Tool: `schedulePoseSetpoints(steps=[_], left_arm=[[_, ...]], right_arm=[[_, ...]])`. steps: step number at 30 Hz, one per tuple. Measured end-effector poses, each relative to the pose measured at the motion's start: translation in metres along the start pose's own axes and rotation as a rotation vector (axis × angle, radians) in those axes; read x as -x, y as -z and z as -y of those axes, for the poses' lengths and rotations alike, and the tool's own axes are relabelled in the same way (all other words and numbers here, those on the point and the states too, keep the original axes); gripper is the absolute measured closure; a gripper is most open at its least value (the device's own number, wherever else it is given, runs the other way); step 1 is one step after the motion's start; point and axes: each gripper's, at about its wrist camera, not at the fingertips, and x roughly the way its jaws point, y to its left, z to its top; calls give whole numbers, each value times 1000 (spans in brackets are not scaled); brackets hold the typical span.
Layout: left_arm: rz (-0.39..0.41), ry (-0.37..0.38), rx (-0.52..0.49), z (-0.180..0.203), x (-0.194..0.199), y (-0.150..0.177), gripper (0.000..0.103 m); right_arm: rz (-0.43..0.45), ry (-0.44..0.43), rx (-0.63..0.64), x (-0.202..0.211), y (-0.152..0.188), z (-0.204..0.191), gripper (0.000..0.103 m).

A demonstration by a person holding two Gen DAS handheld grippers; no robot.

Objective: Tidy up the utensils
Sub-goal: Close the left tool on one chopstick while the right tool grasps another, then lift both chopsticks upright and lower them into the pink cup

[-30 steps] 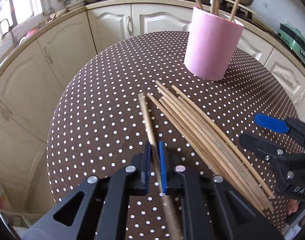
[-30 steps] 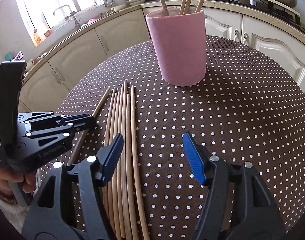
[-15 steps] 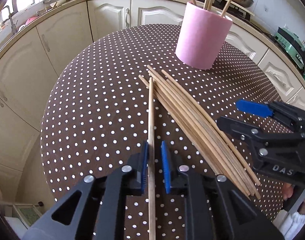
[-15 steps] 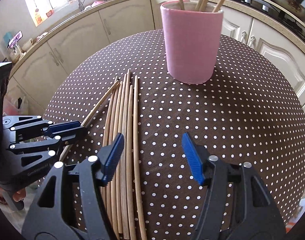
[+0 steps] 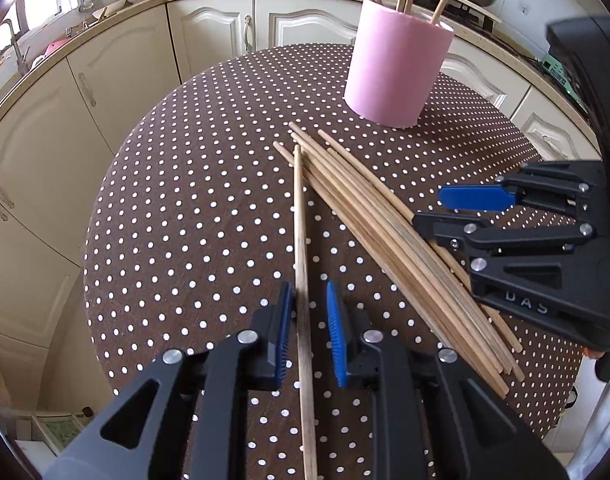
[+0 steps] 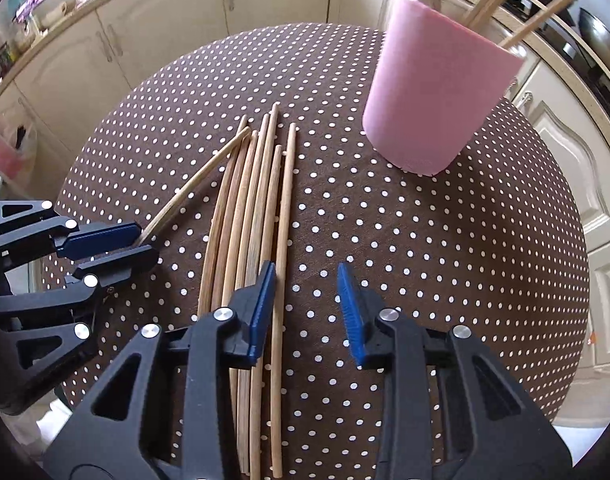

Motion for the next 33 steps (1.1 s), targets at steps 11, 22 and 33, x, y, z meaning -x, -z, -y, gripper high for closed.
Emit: schedulePoseSetpoints(steps=[11,22,33], left_arm=[[-9,-16,11,-4,3,0,96],[3,25,68,-12,3,-4,97],[178,113,102,-17,33,-11,97]], right_arm=[[-241,-45,85,-27,-55,-34,96],[-165,-143,-27,-22,-43,25,97],[49,-189,-104,22,-20,60,97]])
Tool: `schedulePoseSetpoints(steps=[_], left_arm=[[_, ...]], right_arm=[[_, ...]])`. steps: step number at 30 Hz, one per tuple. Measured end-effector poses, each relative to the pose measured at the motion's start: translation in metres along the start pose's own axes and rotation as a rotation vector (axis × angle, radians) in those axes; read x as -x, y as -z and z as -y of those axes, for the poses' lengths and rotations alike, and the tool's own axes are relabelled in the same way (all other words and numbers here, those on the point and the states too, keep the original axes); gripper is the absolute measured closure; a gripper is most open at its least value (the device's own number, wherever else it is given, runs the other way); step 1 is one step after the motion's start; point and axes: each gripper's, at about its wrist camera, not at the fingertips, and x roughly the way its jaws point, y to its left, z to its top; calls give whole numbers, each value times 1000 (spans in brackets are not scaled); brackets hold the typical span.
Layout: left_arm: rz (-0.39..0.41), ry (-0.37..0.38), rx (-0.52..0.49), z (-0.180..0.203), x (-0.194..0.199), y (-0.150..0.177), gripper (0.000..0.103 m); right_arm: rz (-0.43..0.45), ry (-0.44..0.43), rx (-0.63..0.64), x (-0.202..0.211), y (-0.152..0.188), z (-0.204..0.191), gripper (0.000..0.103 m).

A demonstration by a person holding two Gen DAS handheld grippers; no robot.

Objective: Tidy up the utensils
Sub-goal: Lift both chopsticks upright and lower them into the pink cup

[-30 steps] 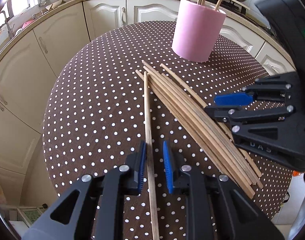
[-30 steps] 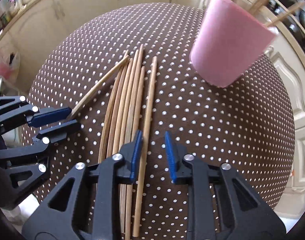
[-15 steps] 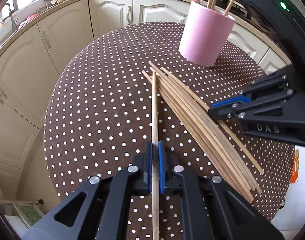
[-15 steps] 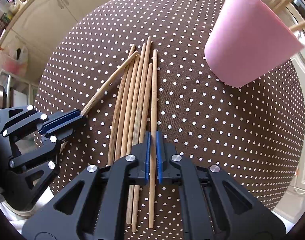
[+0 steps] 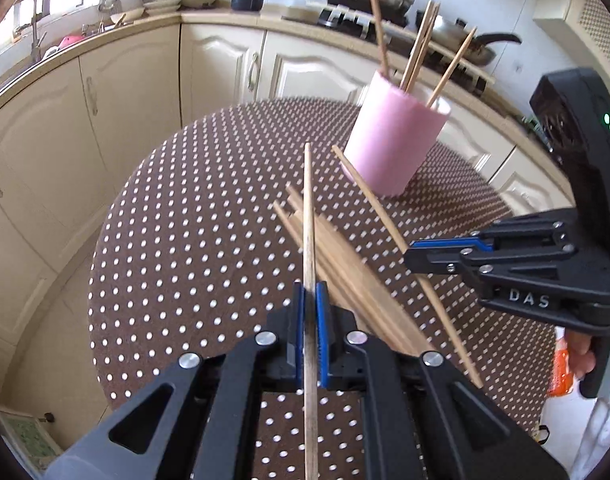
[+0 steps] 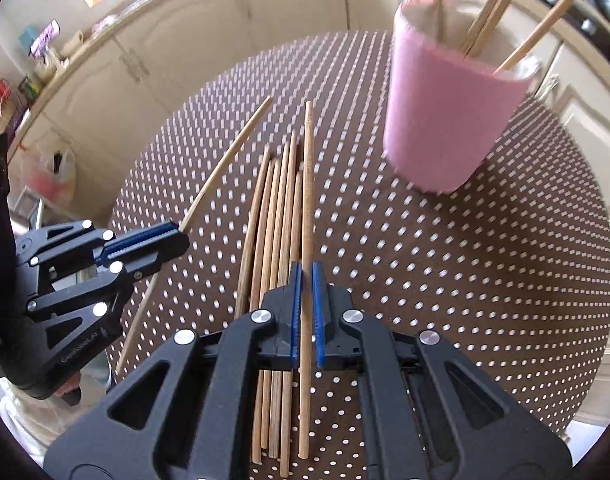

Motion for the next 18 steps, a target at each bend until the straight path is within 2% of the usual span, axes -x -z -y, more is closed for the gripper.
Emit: schedulePoseSetpoints(steps=[6,12,18], left_arm=[[114,66,-27,13,13,-13,97],[269,133,-63,35,26,-30,97],[368,203,-83,58,30,-65,97]], right_arm=[[171,-44,-33,41,11,2,97],[323,-100,-88,77,24,31,97],[481,-146,-137,109,23,46,97]])
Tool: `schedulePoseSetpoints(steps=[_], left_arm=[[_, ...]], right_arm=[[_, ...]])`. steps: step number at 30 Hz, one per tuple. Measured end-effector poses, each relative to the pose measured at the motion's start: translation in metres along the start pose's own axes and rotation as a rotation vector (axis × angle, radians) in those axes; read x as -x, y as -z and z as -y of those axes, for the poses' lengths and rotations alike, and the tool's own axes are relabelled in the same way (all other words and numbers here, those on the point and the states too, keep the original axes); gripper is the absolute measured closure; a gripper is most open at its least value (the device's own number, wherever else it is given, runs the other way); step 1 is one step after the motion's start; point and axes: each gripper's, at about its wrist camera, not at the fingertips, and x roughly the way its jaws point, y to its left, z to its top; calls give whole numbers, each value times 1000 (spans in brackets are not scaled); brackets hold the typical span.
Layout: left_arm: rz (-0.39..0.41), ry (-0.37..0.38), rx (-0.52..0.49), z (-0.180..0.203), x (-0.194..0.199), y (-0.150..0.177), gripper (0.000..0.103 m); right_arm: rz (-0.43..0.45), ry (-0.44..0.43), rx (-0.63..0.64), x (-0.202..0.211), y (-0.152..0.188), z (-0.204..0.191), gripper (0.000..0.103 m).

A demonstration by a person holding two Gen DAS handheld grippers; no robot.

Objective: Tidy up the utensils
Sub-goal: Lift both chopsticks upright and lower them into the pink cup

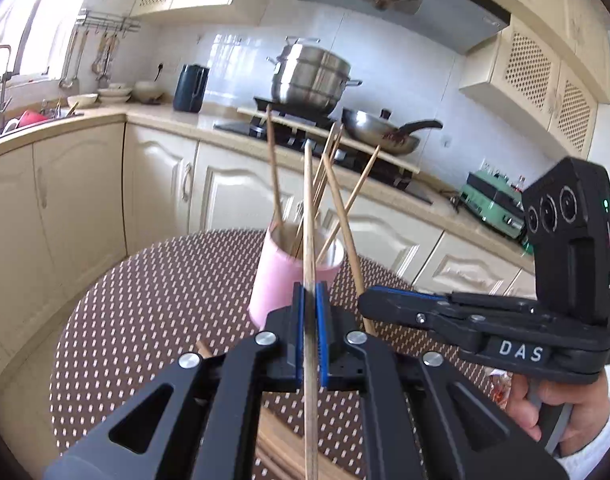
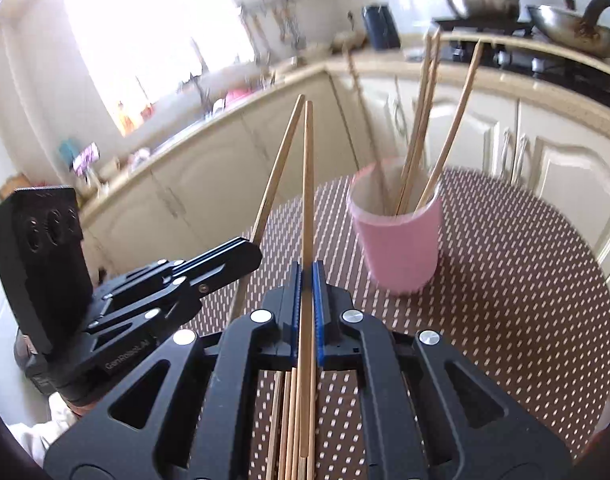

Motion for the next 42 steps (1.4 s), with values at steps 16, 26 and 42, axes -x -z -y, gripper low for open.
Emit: schedulePoseSetpoints(steps=[16,26,42], left_arm=[[279,61,-22,25,-44,-74,97],[429,16,-17,15,-69,-90,97],[507,-30,25,-4,-91,-87,97]], right_arm=[[354,1,-45,12,-61,8,97],[503,42,-52,2,-79,26,97],[494,114,-15,-32,-76,40,97]])
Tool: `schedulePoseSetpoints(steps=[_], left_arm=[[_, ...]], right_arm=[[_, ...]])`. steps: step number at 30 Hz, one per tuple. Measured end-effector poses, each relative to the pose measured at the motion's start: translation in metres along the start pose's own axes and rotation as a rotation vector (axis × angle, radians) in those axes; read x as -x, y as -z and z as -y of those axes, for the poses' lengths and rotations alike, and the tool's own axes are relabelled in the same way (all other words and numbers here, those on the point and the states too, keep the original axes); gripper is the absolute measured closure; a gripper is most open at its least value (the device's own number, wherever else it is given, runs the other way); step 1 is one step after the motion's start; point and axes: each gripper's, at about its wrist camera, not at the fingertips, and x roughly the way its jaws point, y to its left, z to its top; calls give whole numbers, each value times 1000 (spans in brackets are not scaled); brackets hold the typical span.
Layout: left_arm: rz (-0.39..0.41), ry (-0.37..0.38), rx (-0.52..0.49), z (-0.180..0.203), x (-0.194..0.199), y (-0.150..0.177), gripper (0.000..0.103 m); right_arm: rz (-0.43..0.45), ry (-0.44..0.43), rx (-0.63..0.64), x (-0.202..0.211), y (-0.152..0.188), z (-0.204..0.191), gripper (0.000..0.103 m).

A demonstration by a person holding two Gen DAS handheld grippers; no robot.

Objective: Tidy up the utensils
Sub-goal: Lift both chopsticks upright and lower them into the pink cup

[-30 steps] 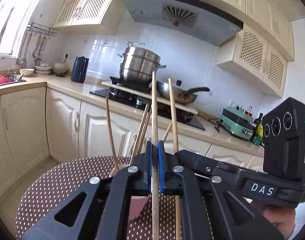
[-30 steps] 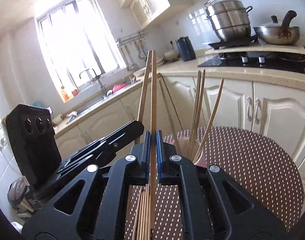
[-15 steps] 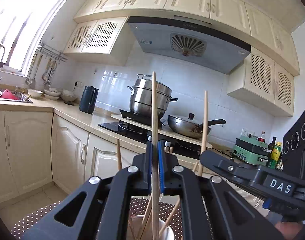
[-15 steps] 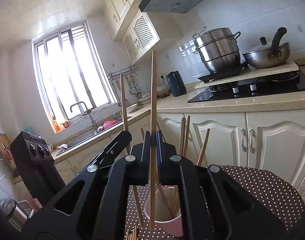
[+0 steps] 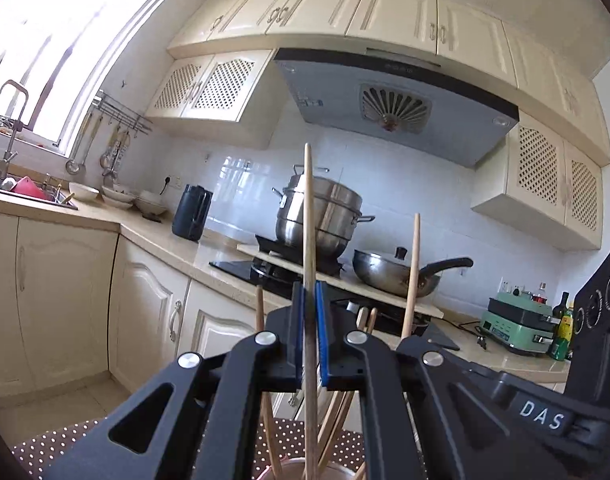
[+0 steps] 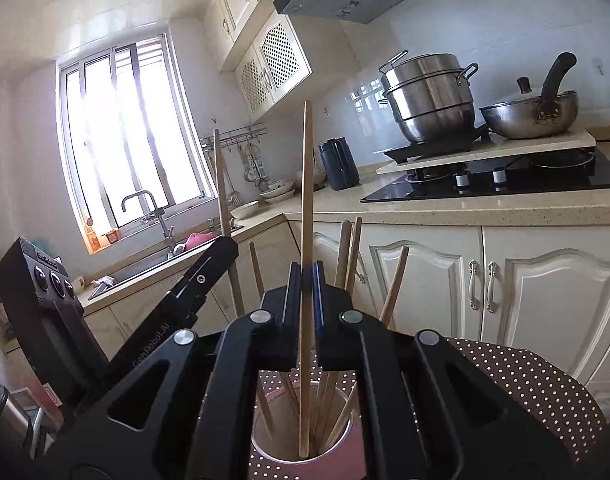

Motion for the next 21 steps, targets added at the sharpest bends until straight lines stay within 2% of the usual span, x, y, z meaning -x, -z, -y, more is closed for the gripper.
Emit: schedulePoseSetpoints(steps=[10,21], left_arm=[[-74,-20,-17,-5,8,21,97],[-146,-36,-39,-11,29,25,97]], right_arm=[[-31,-9,16,3,15,-11,97],[-72,20,12,15,35,-15,97]])
